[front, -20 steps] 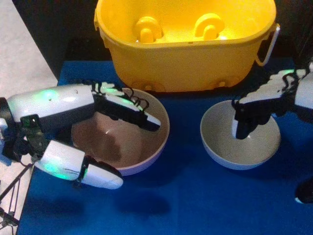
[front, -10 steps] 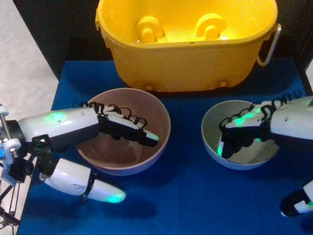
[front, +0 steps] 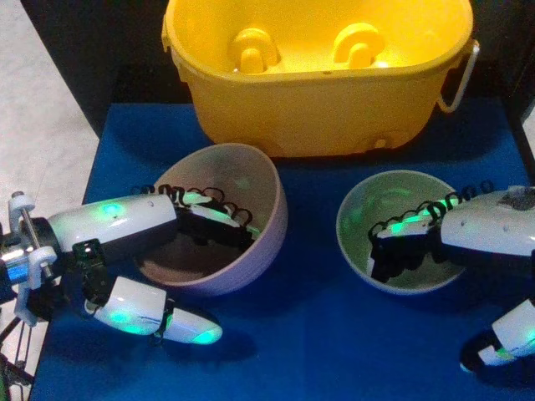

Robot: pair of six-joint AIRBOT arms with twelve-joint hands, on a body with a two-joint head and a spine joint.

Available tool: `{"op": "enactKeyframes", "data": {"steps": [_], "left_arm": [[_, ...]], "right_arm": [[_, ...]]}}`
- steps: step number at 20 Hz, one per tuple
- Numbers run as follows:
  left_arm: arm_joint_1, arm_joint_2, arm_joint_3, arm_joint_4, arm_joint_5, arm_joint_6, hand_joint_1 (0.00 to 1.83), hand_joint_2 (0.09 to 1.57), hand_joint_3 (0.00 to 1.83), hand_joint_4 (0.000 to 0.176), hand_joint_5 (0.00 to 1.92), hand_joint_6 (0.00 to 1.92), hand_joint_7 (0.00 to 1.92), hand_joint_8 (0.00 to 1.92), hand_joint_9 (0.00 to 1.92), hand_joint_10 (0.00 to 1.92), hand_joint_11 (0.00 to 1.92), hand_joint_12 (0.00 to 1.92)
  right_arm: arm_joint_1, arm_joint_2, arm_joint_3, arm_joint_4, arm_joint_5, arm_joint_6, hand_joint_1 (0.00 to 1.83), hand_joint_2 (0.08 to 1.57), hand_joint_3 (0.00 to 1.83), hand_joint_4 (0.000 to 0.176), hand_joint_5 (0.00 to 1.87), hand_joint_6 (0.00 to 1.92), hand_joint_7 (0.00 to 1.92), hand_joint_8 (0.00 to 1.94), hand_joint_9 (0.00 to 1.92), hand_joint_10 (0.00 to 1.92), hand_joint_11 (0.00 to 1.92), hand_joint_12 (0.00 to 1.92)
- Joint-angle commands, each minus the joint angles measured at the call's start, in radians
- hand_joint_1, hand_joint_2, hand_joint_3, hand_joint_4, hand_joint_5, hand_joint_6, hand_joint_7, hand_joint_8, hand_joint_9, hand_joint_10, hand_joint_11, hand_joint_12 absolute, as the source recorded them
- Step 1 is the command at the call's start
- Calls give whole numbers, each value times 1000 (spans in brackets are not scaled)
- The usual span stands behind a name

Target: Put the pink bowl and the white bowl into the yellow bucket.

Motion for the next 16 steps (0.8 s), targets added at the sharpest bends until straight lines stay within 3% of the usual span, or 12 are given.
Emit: {"op": "enactKeyframes", "data": {"steps": [1,4,5,6,9,10,11,12,13,15,16], "left_arm": [[-2,-17,4,-24,-73,-6,934,1028,7,0,604,13,512,3,107,667,0,1562],[5,-39,21,-32,-55,-4,970,1038,9,0,636,24,528,9,112,675,0,1557],[8,-49,28,-36,-48,2,1019,1042,7,10,661,32,541,14,140,689,0,1542],[9,-54,32,-40,-41,8,1046,1049,9,4,681,39,548,16,150,696,0,1543],[15,-69,42,-54,-34,17,1176,1133,9,0,756,47,601,45,161,1004,14,1733],[18,-70,41,-55,-38,17,1133,1202,11,0,774,1033,716,164,314,1149,180,1729],[23,-67,37,-56,-45,17,1147,1242,3,0,797,1217,658,1223,413,1221,267,1719],[25,-62,32,-57,-51,14,1155,1236,0,0,773,1238,740,1378,558,1222,341,1701],[30,-51,21,-57,-62,12,1189,1207,0,0,789,1154,845,1362,681,1255,400,1744],[37,-29,1,-58,-91,3,1197,1197,0,0,828,1095,844,1382,669,1314,391,1771],[37,-15,-11,-58,-104,2,1207,1194,0,0,857,1036,825,1440,646,1454,428,1837]], "right_arm": [[5,-11,5,15,85,-3,863,867,13,0,243,951,224,869,158,1031,23,1655],[-9,-58,40,23,85,-3,897,874,9,0,267,916,219,879,171,1024,61,1630],[-15,-76,55,30,85,-3,937,902,10,0,312,866,203,894,175,1042,88,1623],[-19,-86,63,32,85,-3,970,925,10,0,336,817,186,905,161,1056,84,1617],[-32,-122,90,45,85,-3,1158,1077,18,0,448,773,177,1044,197,1229,235,1582],[-35,-127,93,47,85,-3,1270,1282,4,0,692,1342,436,1574,545,1577,474,1603],[-36,-129,93,50,85,-3,1311,1282,0,0,717,1347,521,1626,619,1590,525,1576],[-37,-129,92,53,85,-3,1448,1242,0,0,690,1390,648,1506,665,1515,585,1649],[-37,-126,87,56,90,-3,1468,1276,7,0,548,1554,617,1559,588,1564,488,1739],[-36,-103,64,59,114,-3,1468,1278,0,0,567,1567,621,1529,570,1528,501,1765],[-35,-82,46,63,132,-3,1469,1271,0,0,577,1562,638,1487,579,1498,527,1761]]}}
